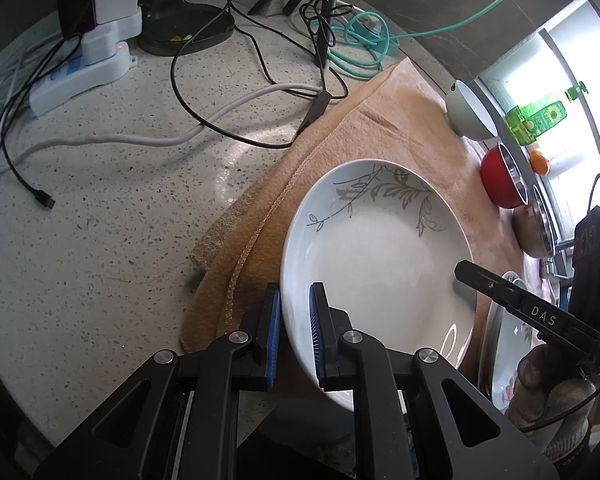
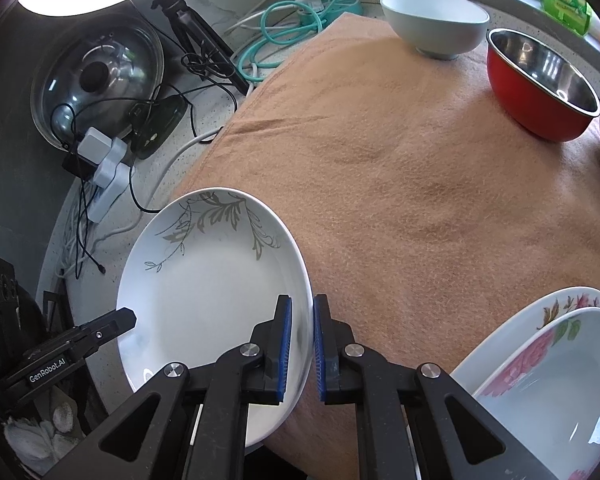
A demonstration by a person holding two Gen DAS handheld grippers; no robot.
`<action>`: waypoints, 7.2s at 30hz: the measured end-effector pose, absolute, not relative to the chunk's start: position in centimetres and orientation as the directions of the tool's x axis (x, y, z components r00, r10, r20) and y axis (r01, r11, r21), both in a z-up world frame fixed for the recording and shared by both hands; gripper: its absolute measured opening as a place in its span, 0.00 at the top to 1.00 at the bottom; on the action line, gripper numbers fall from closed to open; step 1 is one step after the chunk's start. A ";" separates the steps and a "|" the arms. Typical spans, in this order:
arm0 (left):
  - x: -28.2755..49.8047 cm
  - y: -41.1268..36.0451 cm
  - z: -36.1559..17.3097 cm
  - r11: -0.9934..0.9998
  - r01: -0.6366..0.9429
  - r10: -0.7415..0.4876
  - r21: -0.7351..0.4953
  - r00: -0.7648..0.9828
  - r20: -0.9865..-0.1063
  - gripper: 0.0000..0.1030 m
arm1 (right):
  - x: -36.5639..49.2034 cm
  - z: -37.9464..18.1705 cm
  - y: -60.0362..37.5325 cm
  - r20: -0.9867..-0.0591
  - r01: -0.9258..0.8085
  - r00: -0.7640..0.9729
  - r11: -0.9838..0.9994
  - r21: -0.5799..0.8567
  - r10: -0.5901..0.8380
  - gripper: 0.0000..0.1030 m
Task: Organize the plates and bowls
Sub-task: 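Lift and carry the leaf-pattern plate toward the stacked pink plates, then lower the leaf-pattern plate onto the pink-rose plate, then hold the leaf-pattern plate on the stack and settle it flat, then open both grippers and lift them off the leaf-pattern plate, then move both grippers toward the large steel bowl by the sink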
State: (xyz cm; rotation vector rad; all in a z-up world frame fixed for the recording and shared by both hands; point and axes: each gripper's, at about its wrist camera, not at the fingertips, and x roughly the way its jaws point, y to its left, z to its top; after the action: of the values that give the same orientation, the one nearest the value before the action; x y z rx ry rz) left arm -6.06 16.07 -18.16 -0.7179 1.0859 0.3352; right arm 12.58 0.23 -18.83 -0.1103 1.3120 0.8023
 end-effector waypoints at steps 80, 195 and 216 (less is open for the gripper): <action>5.1 -3.0 -15.5 0.915 -0.096 -0.329 -0.392 0.386 -0.862 0.88 | 12.3 -16.1 -26.0 -0.879 -0.147 0.295 0.927 0.345 0.374 0.91; 14.4 -12.8 -8.7 0.964 -0.060 -0.181 -0.257 0.557 -0.810 0.81 | 23.7 -9.1 -32.7 -0.798 -0.288 0.470 0.920 0.266 0.378 0.74; 19.4 -12.5 -10.4 0.901 -0.267 -0.155 -0.341 0.537 -0.829 0.81 | 32.1 -10.7 -30.8 -0.813 -0.481 0.422 0.859 0.175 0.402 0.74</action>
State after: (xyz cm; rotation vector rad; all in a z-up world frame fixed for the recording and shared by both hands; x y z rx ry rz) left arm 19.37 -12.50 -10.37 -0.4627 1.0117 0.0692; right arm 32.06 -30.76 -10.65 -0.0894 0.9919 0.5535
